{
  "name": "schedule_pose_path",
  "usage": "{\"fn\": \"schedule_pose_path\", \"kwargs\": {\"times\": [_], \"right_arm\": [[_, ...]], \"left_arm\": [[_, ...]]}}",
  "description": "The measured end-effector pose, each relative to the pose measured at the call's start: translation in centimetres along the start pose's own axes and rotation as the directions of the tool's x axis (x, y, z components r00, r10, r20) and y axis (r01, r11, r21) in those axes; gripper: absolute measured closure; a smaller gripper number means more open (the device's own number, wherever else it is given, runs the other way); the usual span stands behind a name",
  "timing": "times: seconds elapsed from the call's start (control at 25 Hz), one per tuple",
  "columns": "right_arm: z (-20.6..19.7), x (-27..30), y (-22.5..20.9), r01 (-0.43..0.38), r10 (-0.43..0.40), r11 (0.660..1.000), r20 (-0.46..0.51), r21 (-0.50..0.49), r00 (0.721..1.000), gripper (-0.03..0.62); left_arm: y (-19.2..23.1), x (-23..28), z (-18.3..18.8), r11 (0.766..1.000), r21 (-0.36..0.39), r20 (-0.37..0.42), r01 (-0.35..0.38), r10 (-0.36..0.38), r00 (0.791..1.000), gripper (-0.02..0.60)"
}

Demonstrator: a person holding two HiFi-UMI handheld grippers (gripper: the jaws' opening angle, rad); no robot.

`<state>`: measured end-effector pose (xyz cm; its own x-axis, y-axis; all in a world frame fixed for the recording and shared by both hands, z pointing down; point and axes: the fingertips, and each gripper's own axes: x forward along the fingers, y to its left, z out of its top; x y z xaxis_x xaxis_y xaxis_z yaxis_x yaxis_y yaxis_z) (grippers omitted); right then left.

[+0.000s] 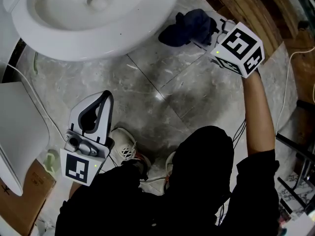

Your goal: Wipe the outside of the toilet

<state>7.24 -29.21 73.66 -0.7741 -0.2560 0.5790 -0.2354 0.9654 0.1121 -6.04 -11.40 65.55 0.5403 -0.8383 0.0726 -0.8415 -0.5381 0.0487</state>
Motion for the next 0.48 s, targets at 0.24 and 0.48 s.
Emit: {"fn": "schedule_pose_path", "kwargs": {"times": [0.24, 0.48], "right_arm": [[7.8, -3.6, -0.8, 0.021, -0.017, 0.996, 0.054, -0.091, 0.998, 0.484], [8.0, -2.4, -1.4, 0.07, -0.071, 0.988, -0.003, -0.136, 0.997, 0.484]], "left_arm": [[-0.1, 0.1, -0.2, 1.0, -0.002, -0.004, -0.001, 0.001, 1.0, 0.571], [0.3, 0.0, -0.4, 1.0, -0.009, -0.005, -0.008, 0.008, 1.0, 0.571]]}}
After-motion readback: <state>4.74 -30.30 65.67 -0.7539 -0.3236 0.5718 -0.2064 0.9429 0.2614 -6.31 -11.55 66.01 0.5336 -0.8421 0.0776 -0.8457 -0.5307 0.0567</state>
